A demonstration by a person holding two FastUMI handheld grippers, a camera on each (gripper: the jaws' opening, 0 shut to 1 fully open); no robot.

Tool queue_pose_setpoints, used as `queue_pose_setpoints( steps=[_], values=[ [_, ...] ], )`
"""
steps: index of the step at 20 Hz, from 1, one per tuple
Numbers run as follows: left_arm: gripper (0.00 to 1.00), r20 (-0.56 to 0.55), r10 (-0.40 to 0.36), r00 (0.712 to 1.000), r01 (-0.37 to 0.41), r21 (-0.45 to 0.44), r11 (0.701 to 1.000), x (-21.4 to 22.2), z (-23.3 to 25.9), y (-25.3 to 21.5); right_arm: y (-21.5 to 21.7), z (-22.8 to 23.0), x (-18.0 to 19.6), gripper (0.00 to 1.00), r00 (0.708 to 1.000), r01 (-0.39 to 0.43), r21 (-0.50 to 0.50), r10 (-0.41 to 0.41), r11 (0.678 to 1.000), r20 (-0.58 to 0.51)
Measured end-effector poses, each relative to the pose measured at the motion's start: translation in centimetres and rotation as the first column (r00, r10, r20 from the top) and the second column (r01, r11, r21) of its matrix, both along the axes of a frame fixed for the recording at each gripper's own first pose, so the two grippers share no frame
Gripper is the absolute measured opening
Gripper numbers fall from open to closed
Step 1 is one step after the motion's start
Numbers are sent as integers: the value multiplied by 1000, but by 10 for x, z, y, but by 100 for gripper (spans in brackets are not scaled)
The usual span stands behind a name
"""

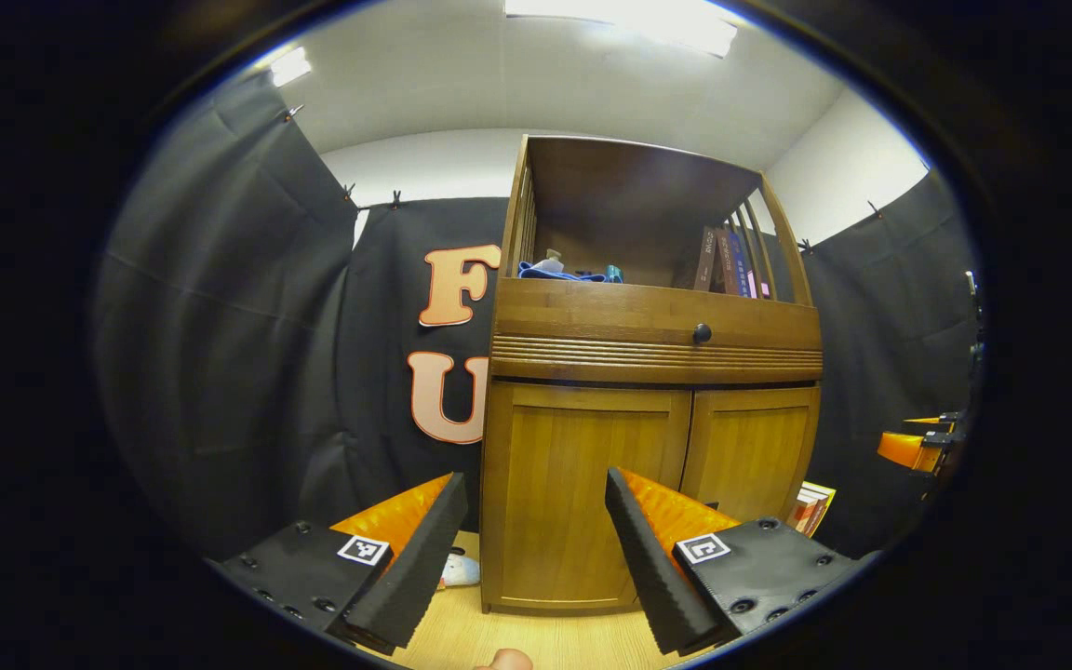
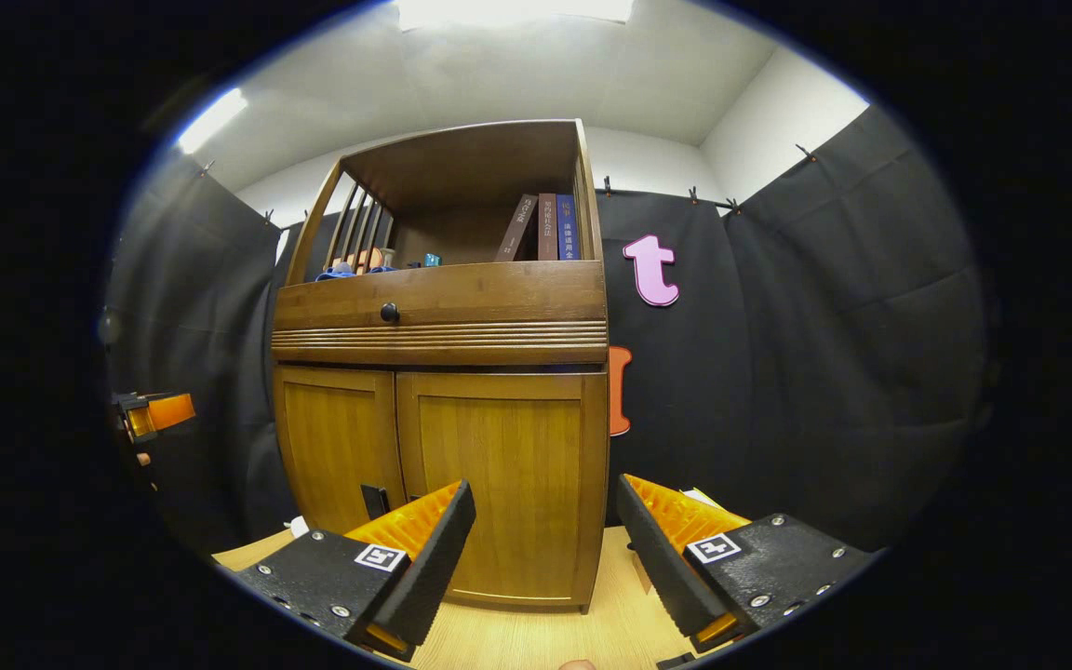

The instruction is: Open the right door of the double-door shoe cabinet with the right hand, and open the left door with the left hand.

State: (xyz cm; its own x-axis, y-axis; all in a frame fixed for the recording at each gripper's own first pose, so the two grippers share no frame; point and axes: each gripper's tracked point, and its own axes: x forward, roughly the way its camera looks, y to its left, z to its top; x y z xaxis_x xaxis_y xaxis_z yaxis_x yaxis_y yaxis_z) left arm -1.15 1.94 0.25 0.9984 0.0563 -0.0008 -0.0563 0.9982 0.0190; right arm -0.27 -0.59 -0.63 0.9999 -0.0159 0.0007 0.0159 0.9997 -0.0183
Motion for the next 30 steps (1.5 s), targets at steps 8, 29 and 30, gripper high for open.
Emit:
queue_pose_setpoints(
  steps=[8,29,30],
  values=[
    [96,-10,-2,1000,2,5,1000,1,-3,-1,-7,-3,-1,94,1000,13,3,-13,1000,-1],
    [99,-24,0,1000,0,26,1000,-24,-15,25,115,-118,77,94,988,-131,13,132,991,-75],
    [96,-22,1,1000,0,28,1000,-26,-16,26,123,-125,84,94,988,-132,11,133,991,-77]
  ],
)
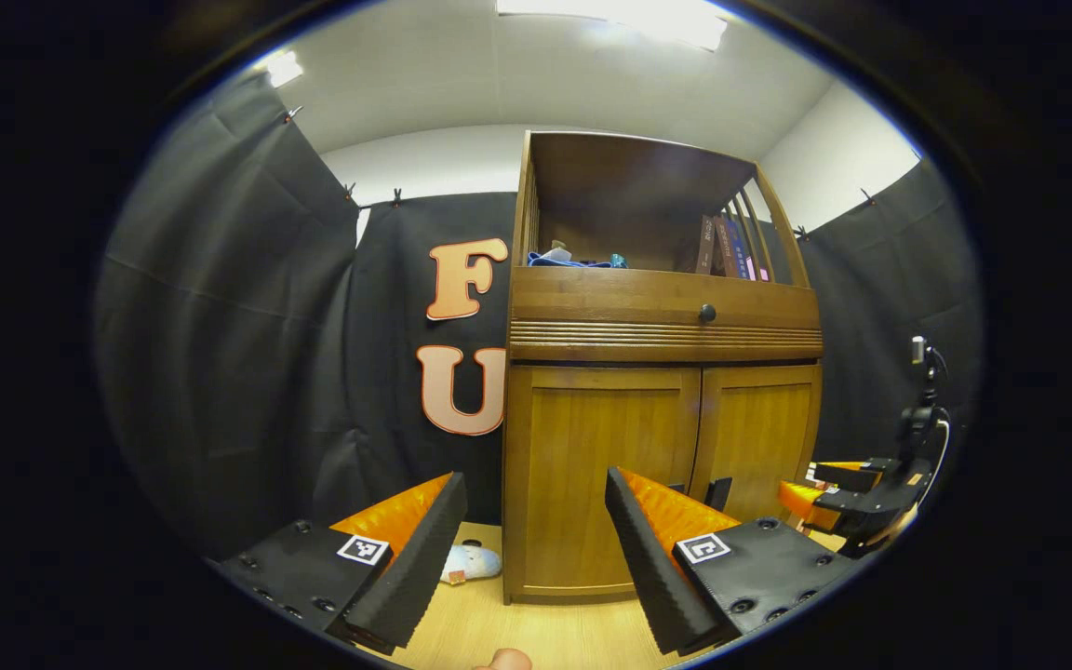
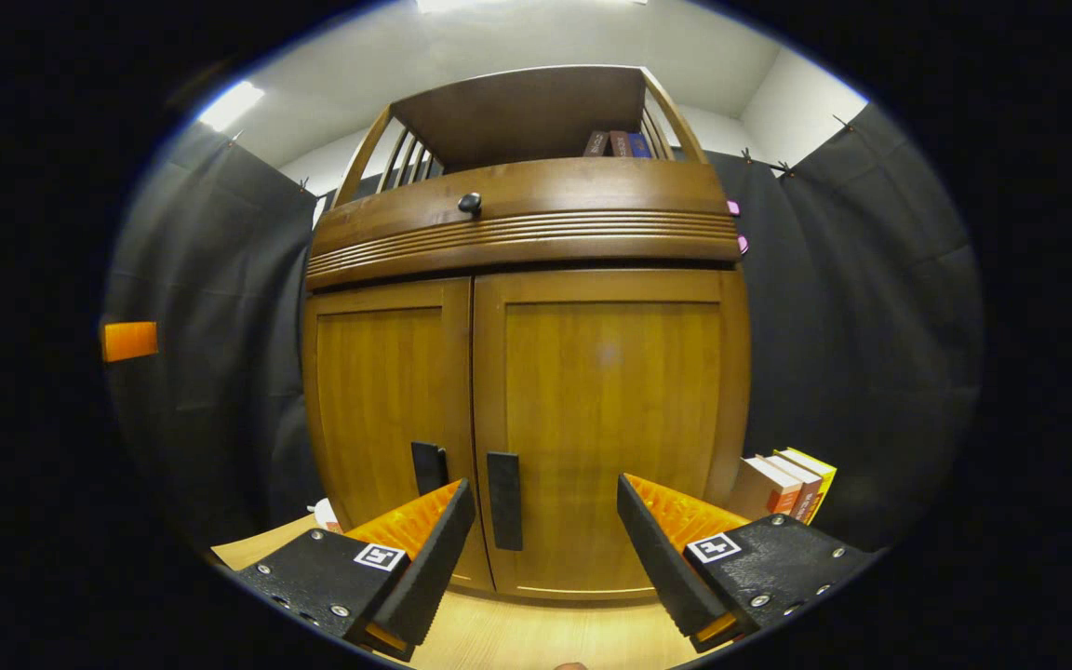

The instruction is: Open the right door of the double-door shoe cabinet with the right hand, and open the left door with the left hand.

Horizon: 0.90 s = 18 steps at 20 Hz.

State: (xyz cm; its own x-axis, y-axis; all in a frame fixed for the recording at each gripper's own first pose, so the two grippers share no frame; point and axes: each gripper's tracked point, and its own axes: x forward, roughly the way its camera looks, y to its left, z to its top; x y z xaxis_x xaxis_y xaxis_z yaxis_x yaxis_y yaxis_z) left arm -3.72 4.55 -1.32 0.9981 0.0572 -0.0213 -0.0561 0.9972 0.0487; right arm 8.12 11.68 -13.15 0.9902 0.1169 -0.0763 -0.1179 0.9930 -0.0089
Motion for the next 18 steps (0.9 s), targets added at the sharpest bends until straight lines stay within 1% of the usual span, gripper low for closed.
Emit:
queue_pose_setpoints(
  steps=[1,2,3,4,5,6,7,8,9,10,11,12,13,14,17,18],
  values=[
    [94,0,1,1000,-1,1,1000,-1,0,1,7,-8,8,94,1000,0,-6,0,1000,0],
    [96,1,3,1000,-3,3,1000,-2,0,3,12,-17,15,94,1000,1,-18,-1,1000,-1],
    [96,3,4,1000,-4,7,1000,-3,-1,7,17,-23,21,94,1000,3,-33,-3,999,-3],
    [94,3,9,1000,-9,15,1000,-4,-1,9,22,-31,27,94,1000,4,-44,-4,999,-8],
    [96,3,18,1000,-18,22,1000,-5,-3,13,23,-38,31,100,1000,12,-48,-13,999,-10],
    [97,2,24,1000,-24,25,999,-5,-4,16,24,-43,37,100,1000,21,-47,-22,999,-10],
    [96,-2,27,1000,-27,23,999,-7,-7,19,26,-47,42,95,1000,25,-45,-26,999,-10],
    [96,-8,28,1000,-28,21,999,-6,-9,21,27,-53,45,100,999,30,-44,-31,999,-13],
    [96,-14,29,999,-29,19,999,-5,-12,24,30,-58,53,100,999,35,-41,-35,999,-18],
    [96,-20,33,999,-32,16,999,-6,-15,27,33,-63,61,92,999,35,-38,-36,999,-24],
    [99,-25,39,999,-38,12,999,-6,-17,32,36,-68,68,90,999,35,-34,-36,999,-30],
    [99,-30,45,999,-44,8,999,-5,-20,36,36,-72,73,85,998,41,-27,-42,999,-37],
    [94,-34,50,998,-50,5,999,-5,-21,39,37,-77,76,80,998,42,-20,-43,999,-45],
    [94,-35,55,998,-55,5,998,-6,-22,41,38,-82,82,76,997,46,-12,-46,999,-55],
    [94,-10,115,993,-114,51,992,-12,-20,59,40,-92,96,71,996,51,-2,-51,999,-72],
    [96,-1,128,992,-127,65,990,-12,-19,61,40,-94,100,63,995,54,2,-54,999,-78]
  ],
)
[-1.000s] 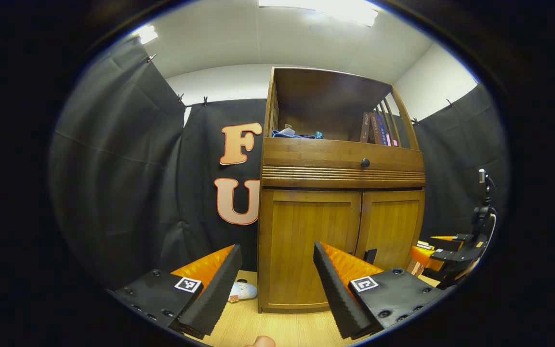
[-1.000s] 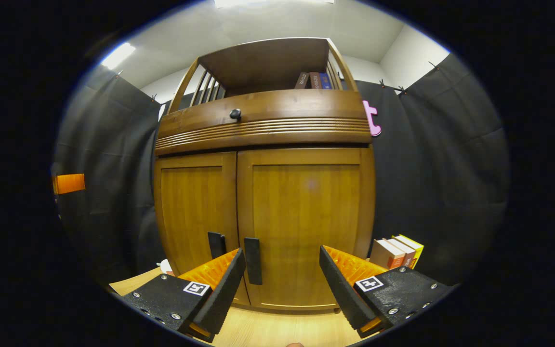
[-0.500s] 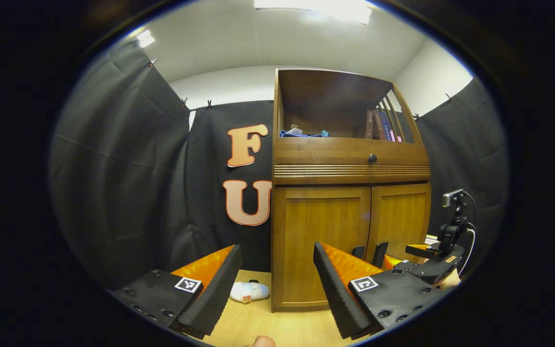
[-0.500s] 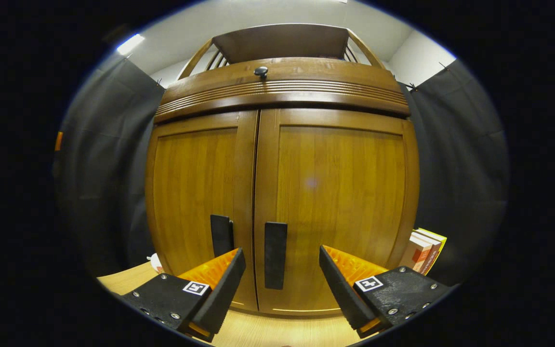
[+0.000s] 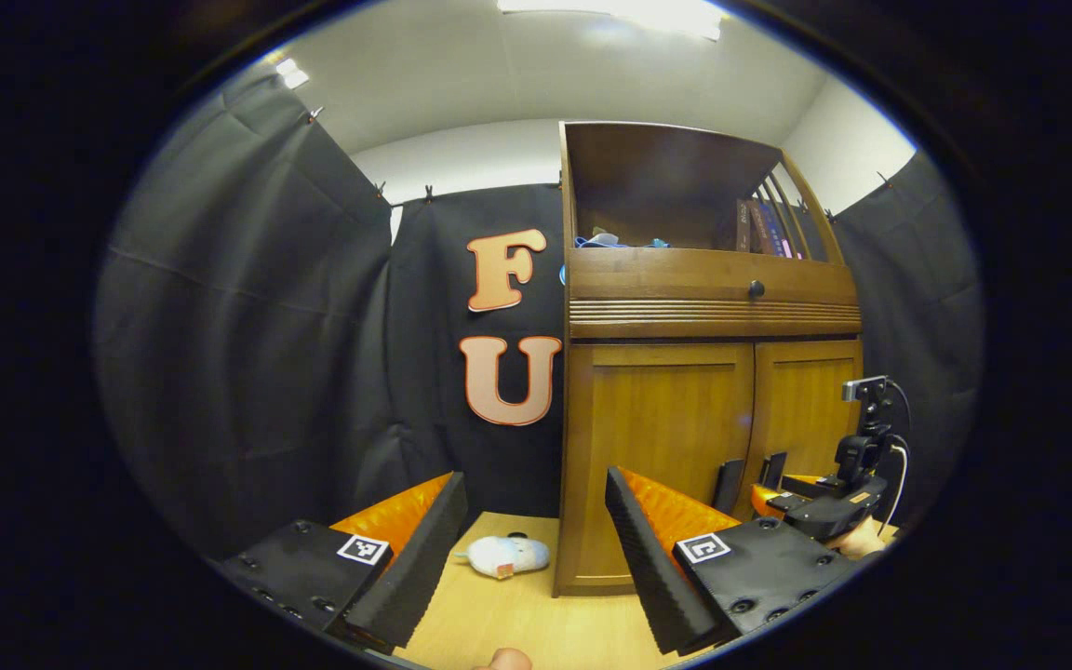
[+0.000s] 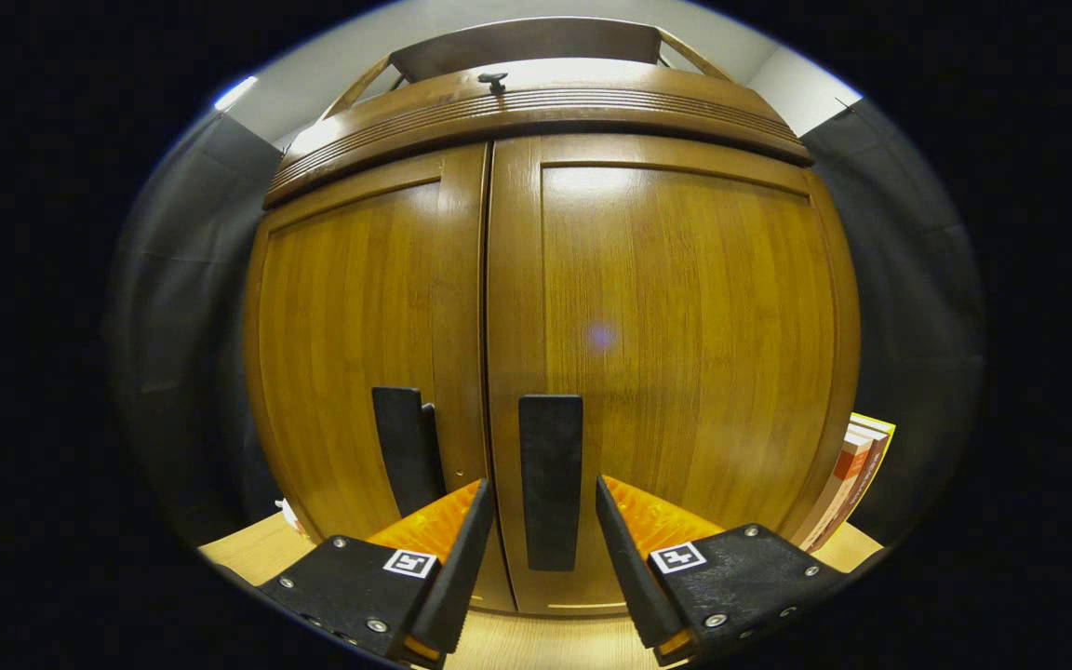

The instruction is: Open the right door of the double-door shoe cabinet with the right hand, and open the left door with the left hand.

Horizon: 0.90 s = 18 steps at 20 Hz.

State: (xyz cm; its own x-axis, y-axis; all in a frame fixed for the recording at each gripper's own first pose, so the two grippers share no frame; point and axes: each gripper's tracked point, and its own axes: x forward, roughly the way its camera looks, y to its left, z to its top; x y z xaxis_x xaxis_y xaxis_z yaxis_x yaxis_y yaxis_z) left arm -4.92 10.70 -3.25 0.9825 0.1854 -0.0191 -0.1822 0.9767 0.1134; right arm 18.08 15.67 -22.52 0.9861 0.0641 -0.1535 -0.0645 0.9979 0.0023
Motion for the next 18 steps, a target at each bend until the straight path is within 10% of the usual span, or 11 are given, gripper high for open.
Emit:
queue_pose_setpoints(
  steps=[3,6,18],
  values=[
    [94,1,-9,1000,9,3,1000,-5,0,-4,-2,-5,8,60,1000,21,13,-21,1000,-9],
    [96,-10,-43,999,43,-19,999,-5,-2,-10,-5,-7,14,35,999,40,31,-40,999,-21],
    [96,-9,-49,999,48,-31,998,-2,-5,-11,-11,-4,-33,31,999,-35,34,35,999,-14]
  ],
)
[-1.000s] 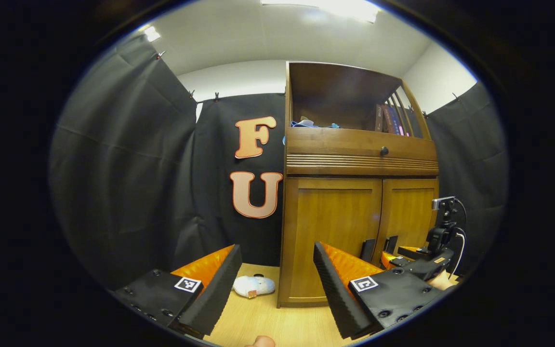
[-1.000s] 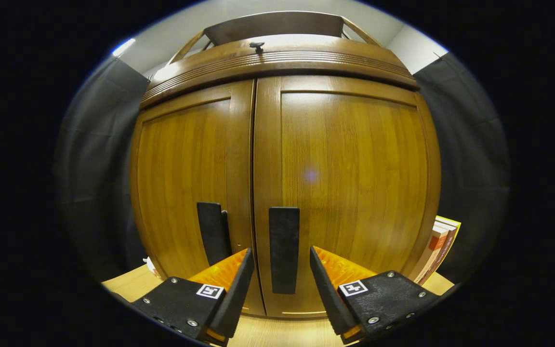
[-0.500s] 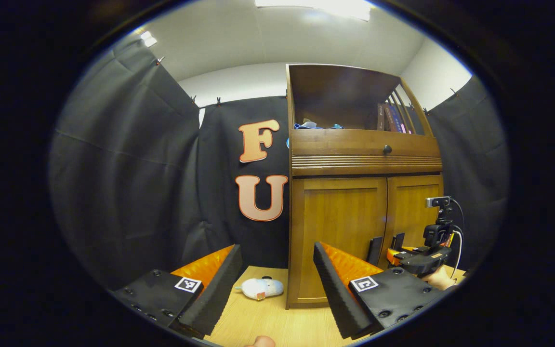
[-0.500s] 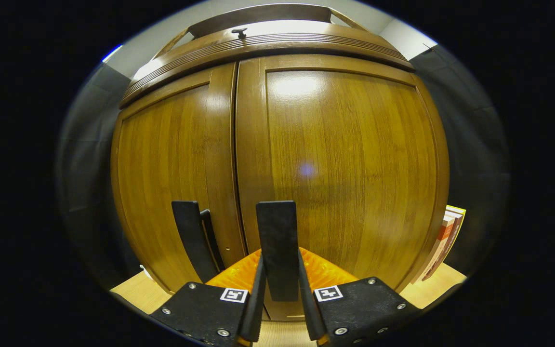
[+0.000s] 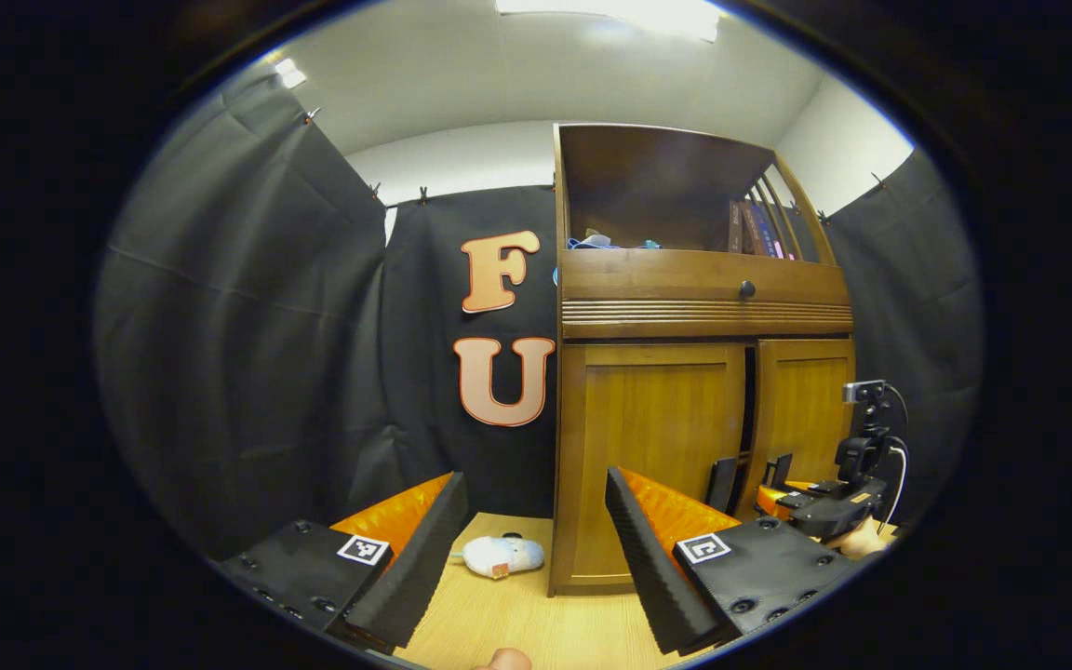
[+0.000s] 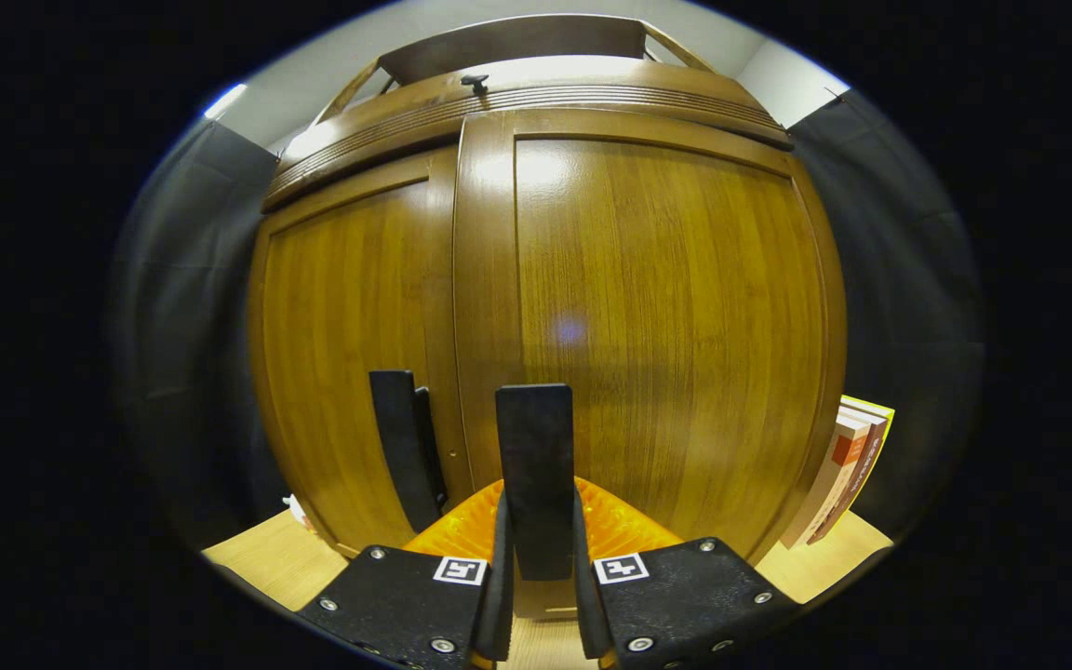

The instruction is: Open the right door of the double-door shoe cabinet with the right hand, and open the left door with the left hand.

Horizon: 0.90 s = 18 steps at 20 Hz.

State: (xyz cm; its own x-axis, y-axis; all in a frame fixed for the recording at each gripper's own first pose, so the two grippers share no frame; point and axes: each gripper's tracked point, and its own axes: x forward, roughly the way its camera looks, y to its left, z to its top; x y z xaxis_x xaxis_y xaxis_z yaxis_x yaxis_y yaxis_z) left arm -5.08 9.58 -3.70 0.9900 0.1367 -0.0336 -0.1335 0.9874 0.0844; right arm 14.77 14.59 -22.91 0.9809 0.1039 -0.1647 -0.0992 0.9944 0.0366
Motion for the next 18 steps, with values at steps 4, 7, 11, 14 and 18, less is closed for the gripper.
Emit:
queue_pose_setpoints(
  steps=[4,7,11,14,18],
  values=[
    [94,15,3,1000,-3,-9,1000,-3,3,-4,-11,5,-33,31,999,-40,-12,40,999,0],
    [94,16,3,1000,-2,-6,1000,-6,1,-6,-22,9,-56,28,999,-48,-21,49,999,5],
    [94,15,-10,1000,10,-9,1000,-13,1,-15,-41,13,-86,31,999,-42,-25,42,999,14],
    [94,17,-30,999,30,-12,999,-16,1,-26,-58,22,-112,24,999,-25,-33,25,999,19],
    [94,13,-64,998,64,-21,998,-20,1,-43,-93,26,-141,24,999,26,-58,-24,998,33]
  ],
)
